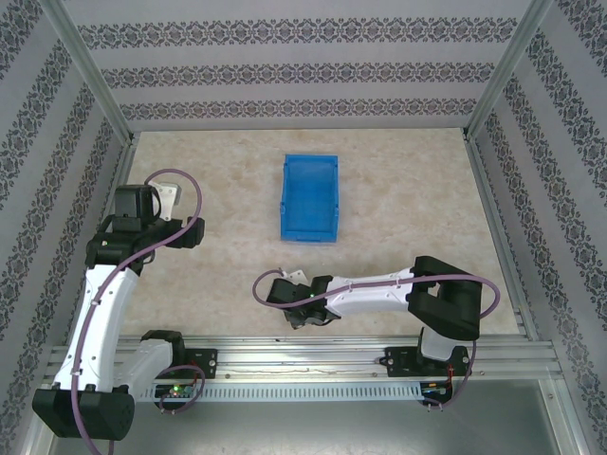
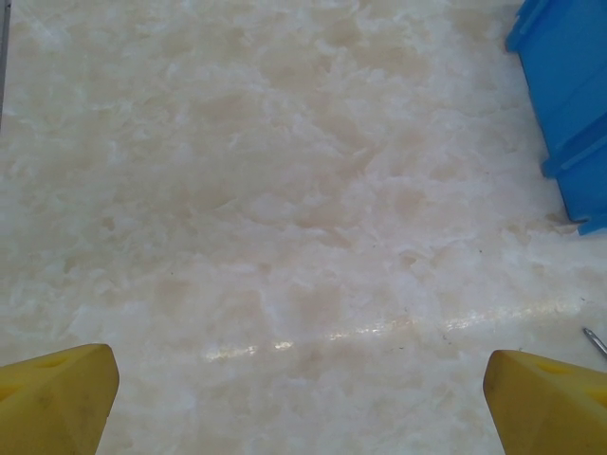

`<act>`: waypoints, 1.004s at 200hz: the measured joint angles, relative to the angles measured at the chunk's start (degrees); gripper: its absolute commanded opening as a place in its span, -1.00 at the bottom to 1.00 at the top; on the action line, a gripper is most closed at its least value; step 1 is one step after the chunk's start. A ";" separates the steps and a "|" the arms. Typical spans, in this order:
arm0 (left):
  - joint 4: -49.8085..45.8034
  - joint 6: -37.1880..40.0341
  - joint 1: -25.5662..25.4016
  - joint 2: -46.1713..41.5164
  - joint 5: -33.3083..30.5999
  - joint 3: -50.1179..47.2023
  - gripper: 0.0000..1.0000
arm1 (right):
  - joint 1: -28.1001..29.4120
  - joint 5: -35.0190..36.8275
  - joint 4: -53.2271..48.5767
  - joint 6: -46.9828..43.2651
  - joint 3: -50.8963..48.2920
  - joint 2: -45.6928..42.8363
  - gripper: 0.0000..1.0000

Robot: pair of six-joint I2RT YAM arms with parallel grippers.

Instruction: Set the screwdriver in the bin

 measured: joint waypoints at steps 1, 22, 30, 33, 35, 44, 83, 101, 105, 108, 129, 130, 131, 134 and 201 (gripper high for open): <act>0.00 0.00 0.00 0.00 0.00 0.00 0.99 | 0.00 0.00 0.00 -0.02 -0.02 -0.02 -0.69; -0.07 0.26 0.00 -0.44 -0.02 0.48 0.99 | -0.07 -0.07 0.02 -0.50 -0.13 -0.26 -0.72; -0.09 0.35 0.00 -0.63 -0.02 0.66 0.99 | -0.17 -0.26 0.07 -0.83 -0.24 -0.48 -0.72; -0.09 0.44 0.00 -0.72 -0.02 0.74 0.99 | -0.31 -0.31 0.13 -1.01 -0.31 -0.57 -0.72; -0.09 0.46 0.00 -0.81 -0.02 0.79 0.99 | -0.33 -0.39 0.13 -1.11 -0.37 -0.66 -0.72; -0.09 0.57 0.00 -1.11 -0.02 0.98 0.99 | -0.59 -0.76 0.39 -1.44 -0.66 -0.92 -0.72; -0.15 1.33 0.00 -2.67 0.00 1.14 0.99 | -1.95 -0.74 -1.20 -3.34 -0.94 -3.89 -0.72; -0.39 1.53 0.00 -3.02 0.44 1.14 0.99 | -2.56 -0.66 -2.45 -3.91 -0.94 -6.99 -0.72; -0.46 1.57 0.00 -3.08 0.74 1.14 0.99 | -2.67 -0.66 -2.64 -4.09 -0.94 -7.82 -0.72; -0.55 1.60 0.00 -3.10 1.11 1.14 0.99 | -2.69 -0.66 -2.82 -4.20 -0.96 -8.41 -0.72; -1.77 2.01 0.00 -3.45 4.61 1.14 0.99 | -3.61 -0.68 -4.15 -4.52 -1.05 -12.63 -0.71; -1.86 2.05 0.00 -3.48 4.90 1.14 0.99 | -3.67 -0.68 -4.17 -4.52 -1.05 -12.76 -0.71; -1.90 2.05 0.00 -3.48 5.07 1.14 0.99 | -3.76 -0.68 -4.26 -4.55 -1.05 -13.00 -0.71; -2.08 2.10 0.00 -3.52 5.64 1.14 0.99 | -3.87 -0.68 -4.46 -4.61 -1.05 -13.57 -0.71; -6.38 3.17 0.00 -3.85 14.84 1.09 0.99 | -12.26 -2.16 -8.24 -6.82 -1.18 -23.10 -0.69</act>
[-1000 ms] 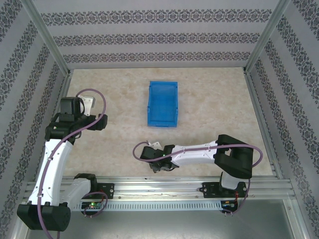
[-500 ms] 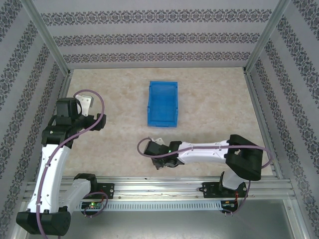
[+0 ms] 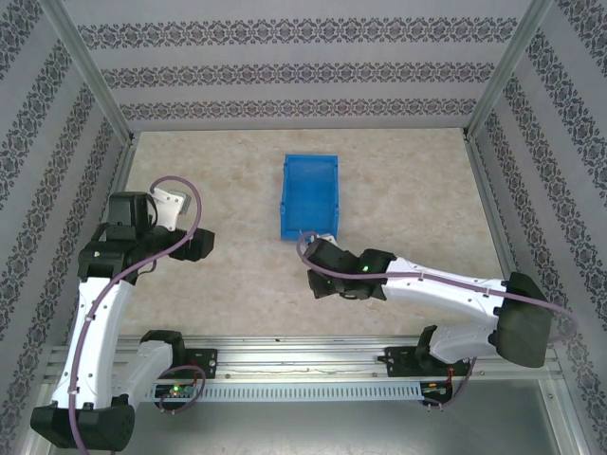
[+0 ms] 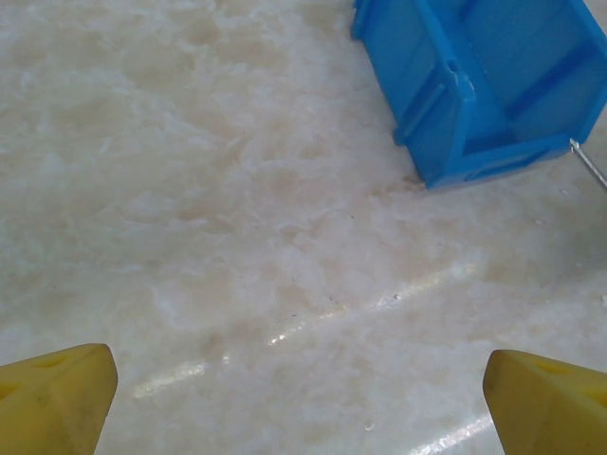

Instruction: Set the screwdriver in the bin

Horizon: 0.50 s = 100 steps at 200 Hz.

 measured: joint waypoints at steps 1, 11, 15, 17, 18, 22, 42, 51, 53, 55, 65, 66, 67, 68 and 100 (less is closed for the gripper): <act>-0.04 0.00 0.00 -0.04 0.04 0.00 0.99 | -0.09 -0.02 0.00 -0.07 0.02 -0.02 -0.69; -0.17 0.09 0.00 -0.44 0.52 -0.15 0.99 | -1.86 -0.26 -0.92 -0.90 0.26 -0.09 -0.69; -0.20 0.11 0.00 -0.66 0.70 -0.28 0.99 | -2.45 -0.37 -1.14 -1.22 0.33 -0.07 -0.69; -0.22 0.11 0.00 -0.79 0.83 -0.35 0.99 | -2.82 -0.46 -1.36 -1.46 0.42 -0.07 -0.69; -0.22 0.11 0.00 -0.83 0.90 -0.39 0.99 | -3.04 -0.55 -1.46 -1.60 0.46 -0.07 -0.69; -0.26 0.13 0.00 -1.11 1.20 -0.57 0.99 | -3.65 -0.68 -1.79 -1.95 0.66 -0.02 -0.68; -0.98 0.50 0.00 -2.25 2.19 -1.44 0.99 | -7.30 -1.81 -2.99 -3.67 2.86 0.61 -0.69; -1.42 0.76 0.00 -2.67 2.75 -1.79 0.99 | -8.94 -2.45 -3.21 -4.52 4.50 1.44 -0.68; -1.49 0.79 0.00 -2.71 2.82 -1.84 0.99 | -9.29 -2.64 -3.28 -4.70 4.94 1.68 -0.69; -1.53 0.87 0.00 -2.80 2.93 -1.92 0.99 | -9.66 -2.73 -3.28 -5.01 5.40 1.99 -0.69; -1.79 1.27 0.00 -3.10 3.37 -2.19 0.99 | -11.17 -3.34 -3.39 -5.81 7.54 3.39 -0.69; -1.79 1.29 0.00 -3.13 3.41 -2.21 0.99 | -11.26 -3.39 -3.39 -5.86 7.69 3.48 -0.69; -1.86 1.36 0.00 -3.17 3.48 -2.25 0.99 | -11.45 -3.43 -3.34 -6.03 7.98 3.72 -0.69; -1.86 1.38 0.00 -3.21 3.50 -2.27 0.99 | -11.56 -3.48 -3.34 -6.14 8.15 3.82 -0.69; -2.78 2.05 0.00 -4.09 4.66 -2.56 0.99 | -16.06 -6.08 -2.21 -8.26 13.68 8.94 -0.69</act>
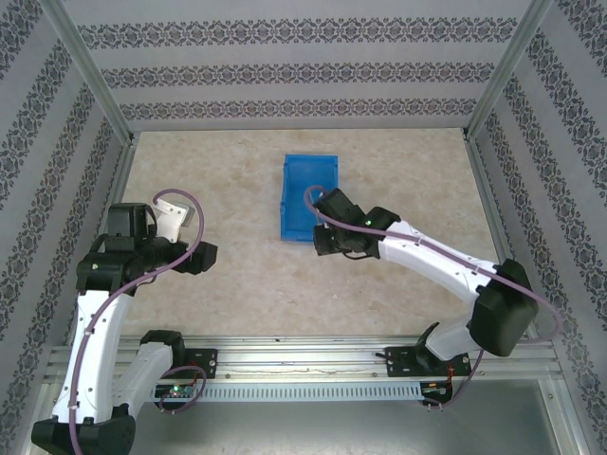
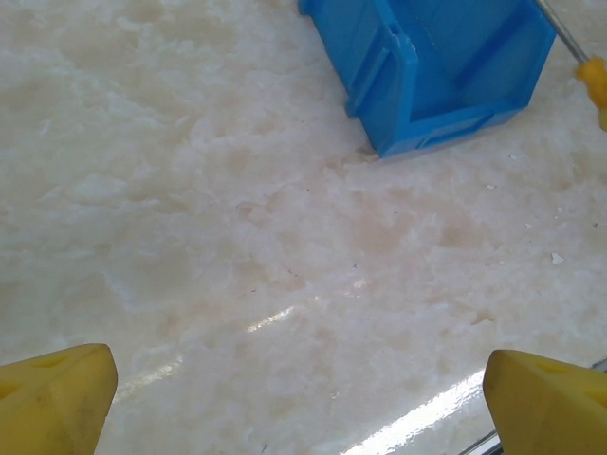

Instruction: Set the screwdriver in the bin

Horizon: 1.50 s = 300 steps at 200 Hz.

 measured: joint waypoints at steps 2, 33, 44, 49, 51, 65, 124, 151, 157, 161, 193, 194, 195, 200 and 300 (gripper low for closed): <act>-0.04 0.04 0.00 -0.02 0.00 0.00 0.99 | -0.33 -0.13 0.09 -0.11 0.26 0.37 -0.69; -0.68 1.09 0.00 -0.15 0.20 0.26 0.99 | -4.09 -2.62 1.07 -1.09 4.68 6.47 -0.69; -0.70 1.36 0.00 -0.33 0.20 0.33 0.99 | -4.87 -3.21 1.40 -1.36 6.60 9.05 -0.69; -0.70 1.49 0.00 -0.44 0.17 0.33 0.99 | -5.18 -3.43 1.53 -1.38 7.37 10.01 -0.69; -0.72 1.49 0.00 -0.52 0.20 0.33 0.99 | -5.29 -3.56 1.60 -1.40 7.72 10.54 -0.69; -0.72 1.53 0.00 -0.98 0.17 0.33 0.99 | -5.81 -4.13 1.84 -1.60 9.90 13.35 -0.69; -0.70 2.14 0.00 -2.10 -0.02 0.33 0.99 | -7.15 -5.16 1.86 -2.67 21.40 24.98 -0.69; -0.70 2.21 0.00 -2.10 -0.07 0.33 0.99 | -8.09 -5.14 1.79 -2.86 24.90 29.77 -0.69; -0.70 2.27 0.00 -2.10 -0.09 0.33 0.99 | -8.31 -5.14 1.79 -2.86 25.46 30.80 -0.69; -0.70 2.32 0.00 -2.10 -0.11 0.33 0.99 | -8.46 -5.14 1.75 -2.89 25.86 31.43 -0.69; -0.70 2.34 0.00 -2.10 -0.26 0.33 0.99 | -9.03 -5.14 1.09 -3.06 28.68 35.71 -0.68; -0.70 2.34 0.00 -2.10 -0.26 0.33 0.99 | -9.05 -5.11 1.05 -3.08 28.79 35.80 -0.68; -0.68 2.36 0.00 -2.10 -0.26 0.33 0.99 | -9.09 -5.09 0.94 -3.08 29.03 36.00 -0.68; -0.68 2.34 0.00 -2.10 -0.26 0.33 0.99 | -9.16 -5.11 0.76 -3.10 29.81 36.72 -0.67; -0.66 2.34 0.00 -1.84 -0.52 0.33 0.99 | -9.57 -5.11 -1.01 -3.08 35.23 44.00 -0.61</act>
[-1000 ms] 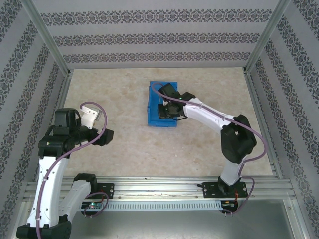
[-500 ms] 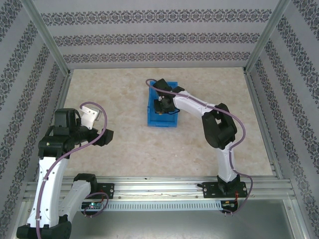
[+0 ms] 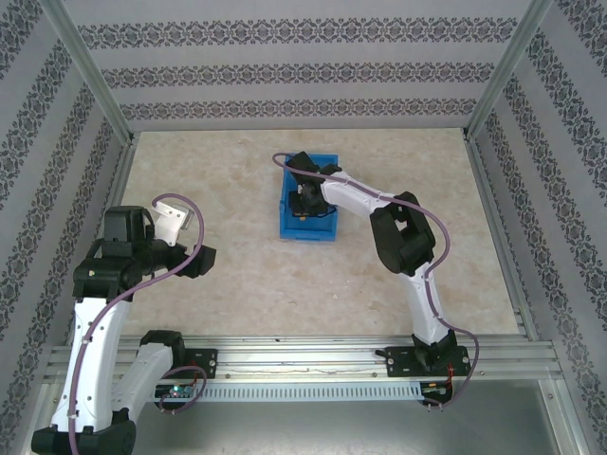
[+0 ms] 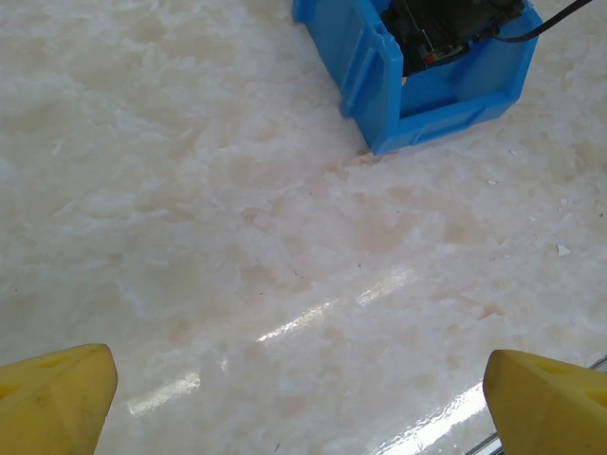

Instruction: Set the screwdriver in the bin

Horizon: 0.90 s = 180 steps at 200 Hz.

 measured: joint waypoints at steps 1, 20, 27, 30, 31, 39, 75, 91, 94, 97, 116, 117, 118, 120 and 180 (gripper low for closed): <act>0.00 0.00 0.00 0.00 0.00 0.00 0.99 | 0.00 0.00 0.00 0.00 0.00 0.02 -0.61; 0.00 0.00 0.00 0.00 -0.13 0.00 0.99 | -0.11 0.02 -0.04 0.00 0.02 0.57 -0.57; 0.02 0.00 0.00 0.00 -0.17 0.00 0.99 | -0.13 0.07 -0.04 0.00 0.02 0.76 -0.56; 0.02 0.00 0.00 0.00 -0.17 0.00 0.99 | -0.20 0.09 -0.07 -0.02 0.02 0.83 -0.55; 0.02 0.00 0.00 0.00 -0.17 0.00 0.99 | -0.24 0.07 -0.07 0.00 0.02 0.85 -0.55; 0.02 0.00 0.00 0.00 -0.17 0.00 0.99 | -0.35 0.13 -0.13 0.00 0.02 1.03 -0.54; 0.07 0.00 0.00 0.28 -0.39 0.00 0.99 | -0.72 0.22 -1.05 -0.02 0.70 1.29 -0.48; 0.07 0.00 0.00 0.37 -0.61 -0.02 0.99 | -0.72 0.24 -1.09 -0.02 1.33 1.36 -0.44; 0.07 0.00 0.00 0.37 -0.63 -0.02 0.99 | -0.72 0.26 -1.11 0.00 1.44 1.38 -0.44; 0.09 0.00 0.00 0.37 -0.68 -0.02 0.99 | -0.72 0.26 -1.11 -0.02 1.53 1.38 -0.44; 0.09 0.00 0.00 0.37 -0.87 -0.02 0.99 | -0.72 0.46 -1.09 -0.02 2.03 1.36 -0.42; 0.09 0.00 0.00 0.37 -0.87 -0.02 0.99 | -0.72 0.46 -1.11 -0.02 2.03 1.36 -0.42; 0.09 0.00 0.00 0.37 -0.87 -0.02 0.99 | -0.72 0.46 -1.11 -0.02 2.05 1.38 -0.42; 0.09 0.00 0.00 0.37 -0.87 -0.02 0.99 | -0.72 0.48 -1.11 -0.02 2.10 1.36 -0.42; 0.11 0.00 0.00 0.61 -1.31 -0.02 0.99 | -0.74 2.21 -2.78 -1.38 3.41 1.38 -0.30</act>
